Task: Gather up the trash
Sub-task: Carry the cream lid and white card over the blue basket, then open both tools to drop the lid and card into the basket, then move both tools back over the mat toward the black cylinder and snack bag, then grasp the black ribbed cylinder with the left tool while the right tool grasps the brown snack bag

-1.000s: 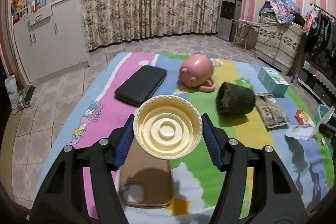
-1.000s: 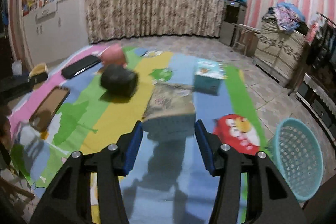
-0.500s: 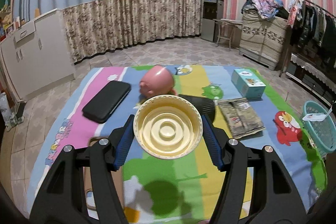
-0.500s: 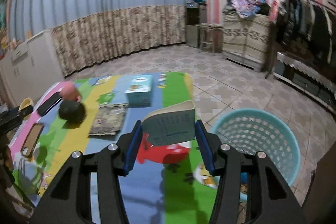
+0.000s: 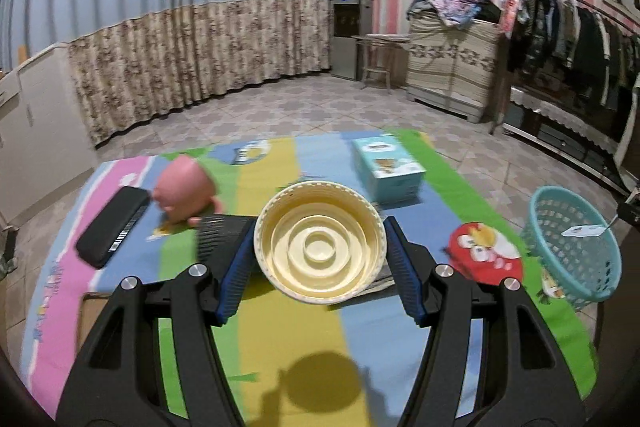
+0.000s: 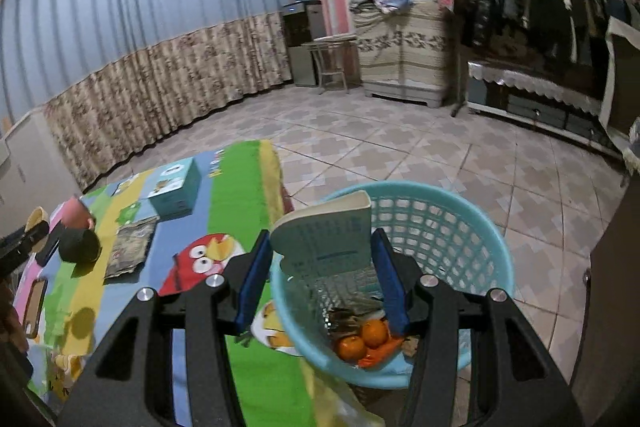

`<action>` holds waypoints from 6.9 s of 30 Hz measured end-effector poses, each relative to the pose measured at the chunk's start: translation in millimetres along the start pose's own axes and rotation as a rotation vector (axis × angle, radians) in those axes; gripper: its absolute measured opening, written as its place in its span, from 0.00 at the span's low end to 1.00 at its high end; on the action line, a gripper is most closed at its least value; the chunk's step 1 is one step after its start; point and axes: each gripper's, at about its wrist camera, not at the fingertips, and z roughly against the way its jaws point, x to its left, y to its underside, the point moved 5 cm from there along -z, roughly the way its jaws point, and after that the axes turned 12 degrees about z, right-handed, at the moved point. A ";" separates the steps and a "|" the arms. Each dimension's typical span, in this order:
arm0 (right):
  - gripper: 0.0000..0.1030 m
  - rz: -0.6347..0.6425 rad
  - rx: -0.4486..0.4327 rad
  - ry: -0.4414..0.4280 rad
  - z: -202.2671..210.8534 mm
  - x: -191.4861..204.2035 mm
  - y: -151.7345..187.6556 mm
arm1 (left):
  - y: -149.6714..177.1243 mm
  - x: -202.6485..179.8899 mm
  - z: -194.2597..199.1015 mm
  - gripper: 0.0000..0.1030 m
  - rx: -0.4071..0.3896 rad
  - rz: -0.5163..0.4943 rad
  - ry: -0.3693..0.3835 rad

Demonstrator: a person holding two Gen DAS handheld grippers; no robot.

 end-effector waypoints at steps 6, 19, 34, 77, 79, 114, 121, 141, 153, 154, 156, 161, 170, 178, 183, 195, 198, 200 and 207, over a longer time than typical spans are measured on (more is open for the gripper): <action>0.49 -0.038 0.016 0.008 -8.9 -18.4 9.2 | 7.6 -49.8 -13.3 0.59 0.016 -0.038 0.064; 0.49 -0.145 0.024 0.026 -16.3 -61.1 23.9 | 24.2 -129.2 -32.1 0.59 0.059 -0.102 0.183; 0.49 -0.225 0.020 0.019 -27.2 -82.4 31.4 | 47.5 -223.7 -52.9 0.59 0.130 -0.176 0.307; 0.55 -0.178 0.038 0.092 -33.0 -79.2 30.2 | 45.3 -231.3 -60.7 0.93 0.105 -0.140 0.278; 0.76 -0.175 0.026 0.112 -32.3 -76.1 30.0 | 42.8 -216.0 -54.8 0.94 0.097 -0.123 0.262; 0.91 0.082 -0.034 0.175 -21.3 3.1 30.8 | 50.1 3.9 -3.2 0.95 0.045 0.020 0.016; 0.91 0.164 -0.040 0.124 -22.8 48.5 25.6 | 52.4 54.0 -7.6 0.95 0.044 0.081 -0.053; 0.91 0.225 0.026 -0.030 -41.1 125.4 29.9 | 36.1 132.8 -29.9 0.95 0.066 0.197 -0.135; 0.91 0.265 0.062 -0.039 -52.2 141.3 33.0 | 11.7 95.8 -102.0 0.94 0.130 0.131 -0.149; 0.91 0.265 0.063 -0.039 -52.7 141.9 33.3 | 10.6 96.2 -103.7 0.94 0.130 0.130 -0.152; 0.91 0.267 0.068 -0.038 -53.7 143.2 33.9 | 10.4 94.8 -106.8 0.94 0.125 0.116 -0.157; 0.91 0.260 0.081 -0.042 -57.6 147.1 34.8 | 15.3 91.8 -113.8 0.71 0.151 0.099 -0.137; 0.91 0.267 0.085 -0.060 -58.7 163.3 32.6 | 16.3 93.1 -88.6 0.70 0.100 0.062 -0.151; 0.91 0.275 0.099 -0.112 -71.8 202.3 17.5 | 24.5 126.9 -48.5 0.70 0.064 0.129 -0.167; 0.90 0.270 0.163 -0.172 -101.9 241.7 5.8 | 34.8 144.2 -35.6 0.70 0.073 0.146 -0.185; 0.32 0.328 0.300 -0.243 -143.2 285.7 29.5 | 43.0 158.5 -30.8 0.70 0.058 0.170 -0.210; 0.12 0.348 0.286 -0.250 -137.9 288.1 30.4 | 43.1 161.0 -29.6 0.70 0.051 0.181 -0.203; 0.07 0.344 0.273 -0.264 -132.2 288.5 30.8 | 44.8 160.8 -29.1 0.70 0.045 0.190 -0.199; 0.05 0.297 0.188 -0.280 -95.7 261.7 26.2 | 45.6 162.4 -35.1 0.70 0.071 0.199 -0.195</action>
